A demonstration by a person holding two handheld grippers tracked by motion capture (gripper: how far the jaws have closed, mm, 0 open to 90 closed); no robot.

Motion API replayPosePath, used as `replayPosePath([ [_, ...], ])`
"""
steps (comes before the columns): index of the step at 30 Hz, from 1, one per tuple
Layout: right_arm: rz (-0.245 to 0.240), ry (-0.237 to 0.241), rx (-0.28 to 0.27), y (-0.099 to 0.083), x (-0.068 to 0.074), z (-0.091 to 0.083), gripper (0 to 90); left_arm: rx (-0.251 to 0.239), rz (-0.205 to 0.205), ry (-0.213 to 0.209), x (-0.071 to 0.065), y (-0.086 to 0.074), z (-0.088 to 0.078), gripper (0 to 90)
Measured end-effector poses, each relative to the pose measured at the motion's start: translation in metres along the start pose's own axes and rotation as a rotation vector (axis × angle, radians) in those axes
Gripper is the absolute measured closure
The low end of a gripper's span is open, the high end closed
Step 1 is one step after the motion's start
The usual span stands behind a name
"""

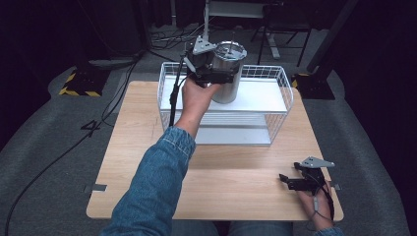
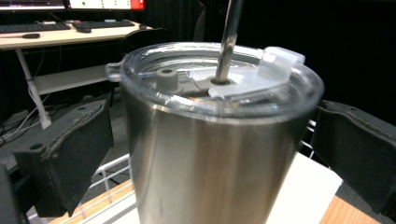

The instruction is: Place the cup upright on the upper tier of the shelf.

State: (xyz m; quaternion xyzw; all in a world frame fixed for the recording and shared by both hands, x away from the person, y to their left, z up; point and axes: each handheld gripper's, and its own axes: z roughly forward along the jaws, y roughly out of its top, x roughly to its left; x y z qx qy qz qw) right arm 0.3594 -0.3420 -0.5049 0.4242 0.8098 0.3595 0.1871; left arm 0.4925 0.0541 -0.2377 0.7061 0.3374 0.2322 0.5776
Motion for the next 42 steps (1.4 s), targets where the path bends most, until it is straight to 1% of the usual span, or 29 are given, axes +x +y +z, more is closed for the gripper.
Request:
replayPosePath([
  [1,0.0,0.0,0.0,0.0,0.0,0.0,17.3,0.0,0.0,0.0,0.0,0.0,0.0,0.0],
  [2,-0.001,-0.001,0.0,0.0,0.0,0.0,16.9,0.001,0.023,0.002,-0.002,0.0,-0.008,0.0],
  [3,-0.001,-0.001,0.0,0.0,0.0,0.0,16.9,0.001,0.023,0.002,-0.002,0.0,-0.008,0.0],
  [4,-0.006,-0.003,0.002,0.0,0.0,0.0,16.5,0.003,0.033,0.001,-0.004,0.0,-0.012,0.0],
  [5,-0.005,-0.004,0.0,0.0,0.0,0.0,16.5,-0.004,0.049,-0.004,-0.007,-0.001,-0.02,0.0],
  [6,-0.006,-0.004,0.0,0.0,0.0,0.0,16.4,-0.005,0.054,-0.004,-0.009,-0.001,-0.023,0.0],
  [8,-0.005,-0.003,0.001,0.0,0.0,0.0,16.4,-0.009,0.059,-0.018,-0.012,-0.001,-0.031,0.0],
  [9,-0.005,-0.003,0.001,0.0,0.0,0.0,16.4,-0.009,0.059,-0.018,-0.012,-0.001,-0.031,0.0],
  [12,-0.003,0.001,0.002,0.0,0.0,0.0,16.4,-0.013,0.071,-0.048,-0.02,-0.003,-0.048,0.0],
  [13,-0.003,0.001,0.002,0.0,0.0,0.001,16.4,-0.013,0.071,-0.048,-0.02,-0.003,-0.048,0.0],
  [14,-0.003,0.001,0.002,0.0,0.0,0.001,16.3,-0.013,0.083,-0.062,-0.025,-0.003,-0.056,0.0],
  [16,-0.005,0.0,0.003,0.0,0.0,0.001,16.3,-0.022,0.101,-0.075,-0.031,-0.003,-0.068,0.0],
  [17,-0.005,0.0,0.003,0.0,0.0,0.001,16.3,-0.022,0.101,-0.075,-0.031,-0.003,-0.068,0.0],
  [18,-0.005,0.0,0.003,0.001,0.0,0.001,16.2,-0.027,0.107,-0.085,-0.034,-0.004,-0.075,0.0],
  [20,-0.005,0.0,0.003,0.001,0.0,0.001,16.2,-0.036,0.114,-0.092,-0.038,-0.004,-0.085,0.0],
  [22,-0.005,0.0,0.003,0.001,0.0,0.001,16.3,-0.033,0.123,-0.101,-0.04,-0.006,-0.093,0.0],
  [23,-0.004,0.0,0.003,0.001,0.0,0.001,16.2,-0.03,0.123,-0.108,-0.041,-0.007,-0.097,0.0],
  [24,-0.004,0.0,0.003,0.001,0.0,0.001,16.3,-0.03,0.123,-0.108,-0.041,-0.007,-0.097,0.0],
  [26,-0.006,0.0,0.004,0.001,0.0,0.001,16.2,-0.024,0.129,-0.113,-0.043,-0.009,-0.104,0.0],
  [27,-0.006,0.001,0.004,0.001,0.0,0.001,16.2,-0.025,0.13,-0.12,-0.044,-0.012,-0.112,0.0],
  [28,-0.005,0.001,0.005,0.001,0.0,0.001,16.1,-0.025,0.13,-0.12,-0.044,-0.012,-0.112,0.0],
  [33,-0.003,0.001,0.004,0.001,0.0,0.002,16.1,-0.033,0.128,-0.131,-0.047,-0.021,-0.133,0.0],
  [34,-0.003,0.001,0.004,0.001,0.0,0.002,16.1,-0.033,0.128,-0.131,-0.047,-0.021,-0.133,0.0],
  [37,-0.003,0.001,0.004,0.001,0.0,0.002,16.1,-0.033,0.123,-0.143,-0.046,-0.03,-0.146,0.0],
  [38,-0.003,0.001,0.004,0.001,0.0,0.002,16.1,-0.033,0.123,-0.143,-0.046,-0.03,-0.146,0.0],
  [40,-0.003,0.001,0.004,0.001,0.0,0.002,16.1,-0.036,0.116,-0.147,-0.044,-0.038,-0.155,0.0],
  [41,-0.003,0.001,0.004,0.001,0.0,0.002,16.1,-0.036,0.116,-0.147,-0.044,-0.038,-0.155,0.0],
  [42,-0.004,0.002,0.004,0.001,0.0,0.001,16.1,-0.039,0.112,-0.146,-0.043,-0.042,-0.158,0.0],
])
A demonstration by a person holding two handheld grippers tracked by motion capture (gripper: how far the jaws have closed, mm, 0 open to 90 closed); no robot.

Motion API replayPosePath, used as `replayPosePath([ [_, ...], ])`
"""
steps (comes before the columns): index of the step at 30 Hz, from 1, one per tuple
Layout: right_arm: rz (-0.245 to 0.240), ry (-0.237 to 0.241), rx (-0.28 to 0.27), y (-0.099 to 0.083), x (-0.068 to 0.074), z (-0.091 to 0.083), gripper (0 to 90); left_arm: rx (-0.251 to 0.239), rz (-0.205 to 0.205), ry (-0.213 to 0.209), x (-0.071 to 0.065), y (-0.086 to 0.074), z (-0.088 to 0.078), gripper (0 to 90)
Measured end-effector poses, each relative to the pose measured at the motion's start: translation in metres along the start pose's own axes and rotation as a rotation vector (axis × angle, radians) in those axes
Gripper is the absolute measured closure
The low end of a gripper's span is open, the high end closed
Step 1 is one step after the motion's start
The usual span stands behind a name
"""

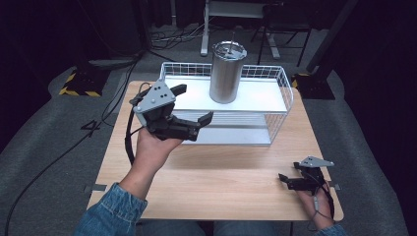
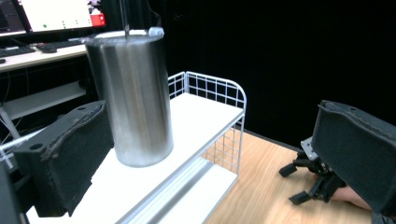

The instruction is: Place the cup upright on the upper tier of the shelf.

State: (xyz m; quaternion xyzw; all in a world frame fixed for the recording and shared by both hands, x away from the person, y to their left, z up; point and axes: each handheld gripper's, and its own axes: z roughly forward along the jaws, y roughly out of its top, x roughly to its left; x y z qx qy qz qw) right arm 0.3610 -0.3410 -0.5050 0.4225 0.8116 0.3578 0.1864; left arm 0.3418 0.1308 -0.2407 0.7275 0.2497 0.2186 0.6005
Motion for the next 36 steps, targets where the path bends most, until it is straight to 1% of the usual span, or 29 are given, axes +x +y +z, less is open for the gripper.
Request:
replayPosePath([
  [2,0.001,-0.001,0.0,0.0,0.0,0.0,16.1,0.0,0.006,0.005,0.002,-0.009,-0.009,0.0],
  [3,0.001,-0.001,0.0,0.0,0.0,0.0,16.1,-0.003,0.01,-0.003,0.003,-0.012,-0.013,0.0],
  [4,0.001,-0.001,0.0,0.0,0.0,0.0,16.1,-0.003,0.01,-0.003,0.003,-0.012,-0.013,0.0],
  [5,0.0,0.0,0.0,0.0,0.0,0.0,16.1,-0.013,0.019,-0.006,0.007,-0.02,-0.021,0.0],
  [6,0.0,0.0,0.0,0.0,0.0,0.0,16.1,-0.01,0.023,-0.001,0.008,-0.022,-0.023,0.0],
  [7,-0.001,0.0,0.0,0.0,0.0,0.0,16.1,-0.01,0.023,-0.001,0.008,-0.022,-0.023,0.0],
  [8,0.001,-0.001,0.0,0.0,0.0,0.0,16.1,-0.004,0.012,-0.001,0.012,-0.03,-0.03,0.0],
  [9,0.0,-0.001,0.0,0.0,0.0,0.0,16.1,-0.004,0.012,-0.001,0.012,-0.03,-0.03,0.0],
  [10,-0.001,0.0,0.0,0.0,0.0,0.0,16.1,0.005,0.007,0.002,0.013,-0.036,-0.036,0.0],
  [11,-0.001,0.0,0.0,0.0,0.0,0.0,16.1,0.005,0.007,0.002,0.013,-0.036,-0.036,0.0],
  [13,0.0,-0.001,-0.001,0.0,0.0,0.0,16.1,0.018,0.002,0.003,0.015,-0.047,-0.043,0.0],
  [14,0.001,-0.001,0.0,0.0,0.0,0.0,16.1,0.024,-0.002,0.001,0.016,-0.051,-0.045,0.0],
  [15,0.001,-0.001,0.0,0.0,0.0,0.0,16.1,0.024,-0.002,0.001,0.016,-0.051,-0.045,0.0],
  [16,0.001,-0.001,0.0,0.0,0.0,0.0,16.1,0.026,-0.008,-0.009,0.016,-0.059,-0.05,0.0],
  [17,0.0,-0.002,-0.001,0.0,0.0,0.0,16.1,0.019,-0.003,-0.012,0.016,-0.064,-0.052,0.0],
  [19,-0.001,-0.002,-0.001,0.0,0.0,0.0,16.1,0.023,0.007,-0.004,0.016,-0.072,-0.056,0.0],
  [20,-0.001,-0.002,-0.001,0.0,0.0,0.0,16.1,0.017,0.007,-0.003,0.016,-0.077,-0.058,0.0],
  [22,-0.001,-0.003,-0.001,0.0,0.0,0.0,16.1,0.018,0.002,0.007,0.016,-0.085,-0.061,0.0],
  [23,-0.001,-0.003,-0.001,0.0,0.0,0.0,16.1,0.018,0.002,0.007,0.016,-0.085,-0.061,0.0],
  [24,-0.003,-0.003,0.0,0.0,0.0,0.0,16.1,0.03,-0.004,0.018,0.016,-0.095,-0.063,0.0],
  [26,-0.003,-0.004,0.0,0.0,0.0,0.0,16.1,0.05,-0.009,0.033,0.017,-0.105,-0.064,0.0],
  [27,-0.003,-0.004,0.0,0.0,0.0,0.0,16.1,0.05,-0.009,0.033,0.017,-0.105,-0.064,0.0],
  [28,-0.004,-0.004,0.0,0.0,0.0,0.0,16.1,0.062,-0.01,0.045,0.017,-0.116,-0.065,0.0],
  [30,-0.004,-0.005,0.0,0.0,0.0,0.0,16.1,0.061,-0.016,0.053,0.017,-0.126,-0.066,0.0],
  [32,-0.005,-0.007,0.0,0.0,0.0,0.0,16.1,0.07,-0.031,0.051,0.017,-0.137,-0.065,0.0],
  [33,-0.005,-0.007,0.0,0.0,0.0,0.0,16.1,0.07,-0.031,0.051,0.017,-0.137,-0.065,0.0],
  [34,-0.004,-0.006,0.0,0.0,0.0,0.0,16.1,0.085,-0.04,0.054,0.017,-0.146,-0.064,0.0],
  [35,-0.005,-0.006,0.0,0.0,0.0,0.0,16.1,0.096,-0.042,0.06,0.016,-0.15,-0.063,0.0],
  [36,-0.005,-0.006,0.0,0.0,0.0,0.0,16.1,0.096,-0.042,0.06,0.016,-0.15,-0.063,0.0],
])
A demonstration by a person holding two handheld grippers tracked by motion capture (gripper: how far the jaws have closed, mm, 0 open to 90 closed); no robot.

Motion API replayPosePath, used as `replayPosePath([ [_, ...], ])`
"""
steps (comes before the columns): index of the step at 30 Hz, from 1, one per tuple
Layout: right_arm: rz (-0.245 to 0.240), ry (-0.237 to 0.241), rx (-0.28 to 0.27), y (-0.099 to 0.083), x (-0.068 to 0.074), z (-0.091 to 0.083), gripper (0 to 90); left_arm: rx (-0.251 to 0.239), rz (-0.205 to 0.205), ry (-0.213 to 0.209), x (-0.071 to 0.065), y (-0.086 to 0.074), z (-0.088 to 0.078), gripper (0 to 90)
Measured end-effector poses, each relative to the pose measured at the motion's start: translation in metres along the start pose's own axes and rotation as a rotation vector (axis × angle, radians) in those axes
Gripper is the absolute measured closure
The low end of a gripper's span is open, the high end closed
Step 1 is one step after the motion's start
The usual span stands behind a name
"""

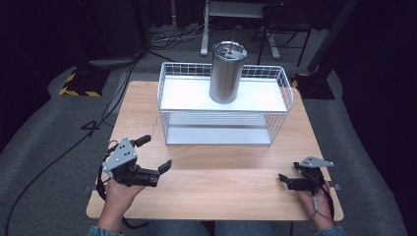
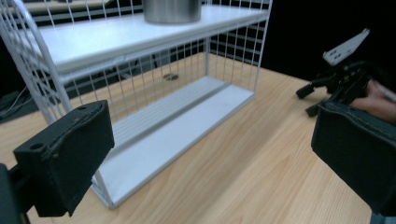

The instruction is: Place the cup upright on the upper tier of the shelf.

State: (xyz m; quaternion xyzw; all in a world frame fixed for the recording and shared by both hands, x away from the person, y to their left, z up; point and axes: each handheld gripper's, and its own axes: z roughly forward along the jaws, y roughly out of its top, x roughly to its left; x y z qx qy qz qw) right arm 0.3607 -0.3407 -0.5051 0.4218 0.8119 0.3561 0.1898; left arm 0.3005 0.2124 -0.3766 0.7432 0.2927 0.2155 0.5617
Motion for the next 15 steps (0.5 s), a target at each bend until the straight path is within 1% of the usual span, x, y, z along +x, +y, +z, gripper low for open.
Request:
replayPosePath([
  [1,0.0,0.0,0.0,0.0,0.0,0.0,16.1,0.019,0.002,0.012,-0.001,-0.009,0.002,0.0],
  [2,0.0,0.0,0.0,0.0,0.0,0.0,16.2,0.031,-0.002,0.016,-0.001,-0.013,0.003,0.0],
  [3,0.0,0.0,0.0,0.0,0.0,0.0,16.2,0.031,-0.002,0.016,-0.001,-0.013,0.003,0.0],
  [4,-0.001,-0.001,0.0,0.0,0.0,0.0,16.2,0.042,-0.02,0.008,-0.001,-0.022,0.004,0.4],
  [5,-0.001,-0.001,0.0,0.0,0.0,0.0,16.2,0.042,-0.02,0.008,-0.001,-0.022,0.004,0.7],
  [6,-0.001,-0.001,0.0,0.0,0.0,0.0,16.1,0.039,-0.032,0.009,-0.002,-0.031,0.005,1.4],
  [7,-0.001,-0.001,0.0,0.0,0.0,0.0,16.2,0.041,-0.045,0.009,-0.002,-0.036,0.007,1.8],
  [10,-0.001,-0.001,0.0,0.0,0.0,0.0,16.2,0.063,-0.06,0.019,-0.004,-0.05,0.01,1.8],
  [11,-0.001,-0.001,0.0,0.0,0.0,0.0,16.2,0.072,-0.074,0.019,-0.004,-0.054,0.011,1.8],
  [12,0.0,0.0,0.0,0.0,0.0,0.0,16.2,0.091,-0.079,0.015,-0.004,-0.057,0.013,1.8],
  [13,0.0,0.0,0.0,0.0,0.0,0.0,16.2,0.091,-0.079,0.015,-0.004,-0.057,0.013,1.7],
  [14,-0.001,-0.001,0.0,0.0,0.0,0.0,16.2,0.12,-0.075,0.026,-0.004,-0.062,0.014,1.7],
  [15,-0.001,0.001,-0.001,0.0,0.0,0.0,16.4,0.125,-0.079,0.031,-0.004,-0.064,0.015,1.7],
])
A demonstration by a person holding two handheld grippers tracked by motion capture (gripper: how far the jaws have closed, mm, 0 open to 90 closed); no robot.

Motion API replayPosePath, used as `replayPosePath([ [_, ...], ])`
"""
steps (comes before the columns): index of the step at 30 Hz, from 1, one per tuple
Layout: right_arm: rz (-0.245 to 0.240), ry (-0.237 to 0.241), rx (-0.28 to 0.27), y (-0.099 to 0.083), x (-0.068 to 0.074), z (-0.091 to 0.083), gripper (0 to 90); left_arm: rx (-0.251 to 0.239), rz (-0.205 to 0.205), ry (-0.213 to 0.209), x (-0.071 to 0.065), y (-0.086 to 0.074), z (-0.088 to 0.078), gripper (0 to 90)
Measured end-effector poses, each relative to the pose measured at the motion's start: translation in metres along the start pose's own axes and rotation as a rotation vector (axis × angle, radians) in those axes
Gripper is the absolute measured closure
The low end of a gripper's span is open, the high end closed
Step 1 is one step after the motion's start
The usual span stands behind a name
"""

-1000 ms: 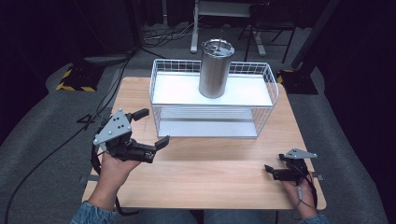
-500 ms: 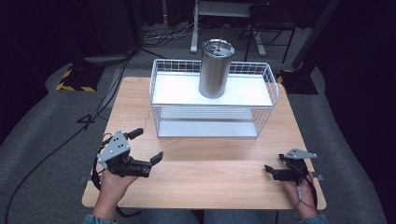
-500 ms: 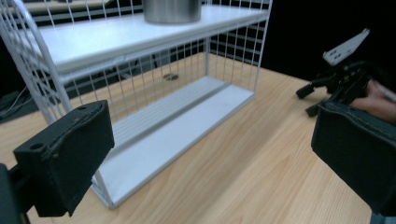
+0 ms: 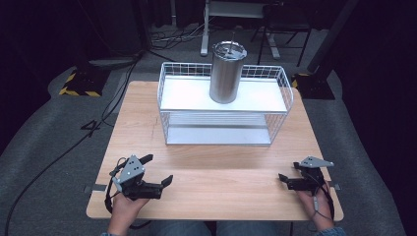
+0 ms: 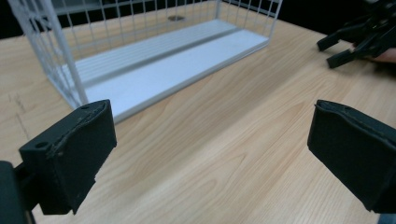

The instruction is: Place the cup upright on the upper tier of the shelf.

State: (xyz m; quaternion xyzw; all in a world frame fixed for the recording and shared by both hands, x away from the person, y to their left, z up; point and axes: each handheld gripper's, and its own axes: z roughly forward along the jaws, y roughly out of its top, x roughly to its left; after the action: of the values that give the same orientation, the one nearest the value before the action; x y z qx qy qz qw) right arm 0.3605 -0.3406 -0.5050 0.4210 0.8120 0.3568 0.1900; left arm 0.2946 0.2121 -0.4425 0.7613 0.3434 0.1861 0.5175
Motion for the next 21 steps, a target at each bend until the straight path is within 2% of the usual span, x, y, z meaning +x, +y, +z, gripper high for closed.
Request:
replayPosePath([
  [2,0.001,0.001,0.0,0.0,0.0,0.0,16.6,0.014,-0.01,0.003,0.002,-0.006,0.002,1.7],
  [4,0.001,0.002,0.0,0.0,0.0,0.0,16.6,0.049,-0.027,0.018,0.005,-0.016,0.007,1.7],
  [5,0.001,0.002,0.0,0.0,0.0,0.0,16.6,0.049,-0.027,0.018,0.005,-0.016,0.007,1.7],
  [8,0.001,0.002,0.0,0.0,0.0,0.0,16.6,0.116,-0.02,0.038,0.007,-0.027,0.015,1.7],
  [11,0.001,0.002,0.0,0.0,0.0,0.0,16.6,0.158,-0.011,0.05,0.007,-0.032,0.02,1.8],
  [12,0.001,0.002,0.0,0.0,0.0,0.0,16.6,0.158,-0.011,0.05,0.007,-0.032,0.02,1.8],
  [13,0.001,0.002,0.0,0.0,0.0,0.0,16.6,0.185,0.009,0.057,0.008,-0.035,0.022,1.9],
  [16,0.002,0.002,0.0,0.0,0.0,0.0,16.6,0.22,-0.015,0.051,0.008,-0.039,0.026,1.9],
  [18,0.002,0.002,0.0,0.0,0.0,0.0,16.6,0.238,-0.01,0.054,0.008,-0.04,0.028,2.1],
  [19,0.002,0.002,0.0,0.0,0.0,0.0,16.6,0.266,-0.023,0.052,0.009,-0.042,0.03,2.1],
  [20,0.002,0.002,0.0,0.0,0.0,0.0,16.6,0.266,-0.023,0.052,0.009,-0.042,0.03,2.1],
  [21,0.002,0.002,0.0,0.0,0.0,0.0,16.6,0.295,-0.022,0.055,0.011,-0.044,0.033,2.1],
])
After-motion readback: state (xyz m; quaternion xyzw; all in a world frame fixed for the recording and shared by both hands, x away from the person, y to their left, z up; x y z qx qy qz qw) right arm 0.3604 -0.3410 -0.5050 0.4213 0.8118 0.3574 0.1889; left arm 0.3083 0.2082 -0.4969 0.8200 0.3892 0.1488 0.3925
